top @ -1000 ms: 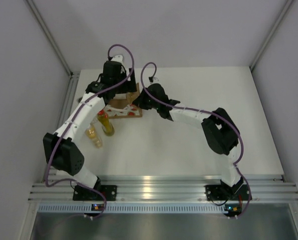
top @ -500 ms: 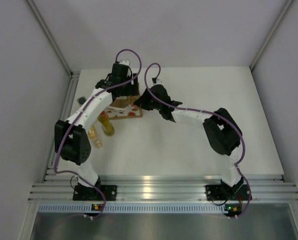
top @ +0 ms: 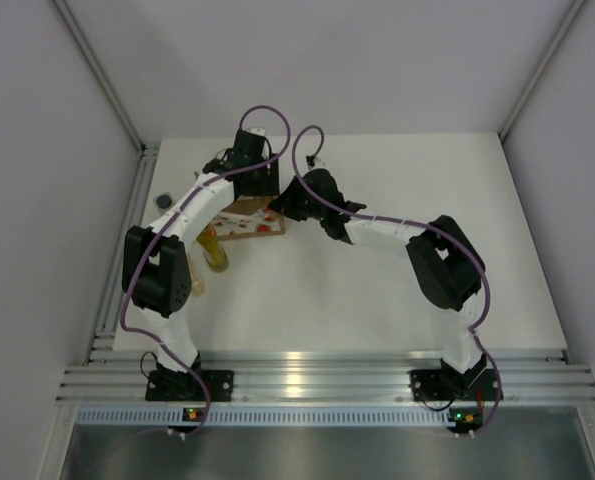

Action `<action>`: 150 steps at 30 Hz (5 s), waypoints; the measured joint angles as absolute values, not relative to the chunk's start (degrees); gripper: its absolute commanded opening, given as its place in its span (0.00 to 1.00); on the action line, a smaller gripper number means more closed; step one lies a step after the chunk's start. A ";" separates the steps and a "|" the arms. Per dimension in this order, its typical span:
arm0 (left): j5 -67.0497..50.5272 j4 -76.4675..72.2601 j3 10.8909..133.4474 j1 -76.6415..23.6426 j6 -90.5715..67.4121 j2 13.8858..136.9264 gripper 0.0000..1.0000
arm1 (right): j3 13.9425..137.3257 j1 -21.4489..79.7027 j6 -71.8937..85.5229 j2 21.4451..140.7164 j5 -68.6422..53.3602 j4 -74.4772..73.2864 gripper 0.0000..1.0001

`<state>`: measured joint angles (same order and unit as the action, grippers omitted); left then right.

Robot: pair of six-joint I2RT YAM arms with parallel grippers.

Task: Take the personal care products out of the canvas bag

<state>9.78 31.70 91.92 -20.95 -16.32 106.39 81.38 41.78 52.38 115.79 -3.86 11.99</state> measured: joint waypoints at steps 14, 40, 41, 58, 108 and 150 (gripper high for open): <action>10.57 31.70 91.94 -20.93 -16.34 103.09 0.72 | 81.36 41.45 52.36 115.72 -4.84 11.99 0.00; 7.68 31.46 92.68 -19.97 -15.86 106.26 0.66 | 81.36 41.12 52.34 115.68 -5.72 11.99 0.00; 7.68 31.46 92.82 -19.97 -15.81 106.48 0.66 | 81.36 41.12 52.34 115.68 -5.74 11.99 0.00; 7.81 31.16 94.63 -19.57 -15.00 110.80 0.16 | 81.36 41.06 52.36 115.68 -6.13 11.99 0.00; 9.02 59.31 122.89 -22.76 -9.26 106.32 0.00 | 77.60 40.91 71.40 115.37 -2.31 15.86 0.08; 0.23 61.73 113.75 -25.93 -10.50 81.62 0.00 | 78.06 34.96 61.60 113.43 -15.81 17.15 0.97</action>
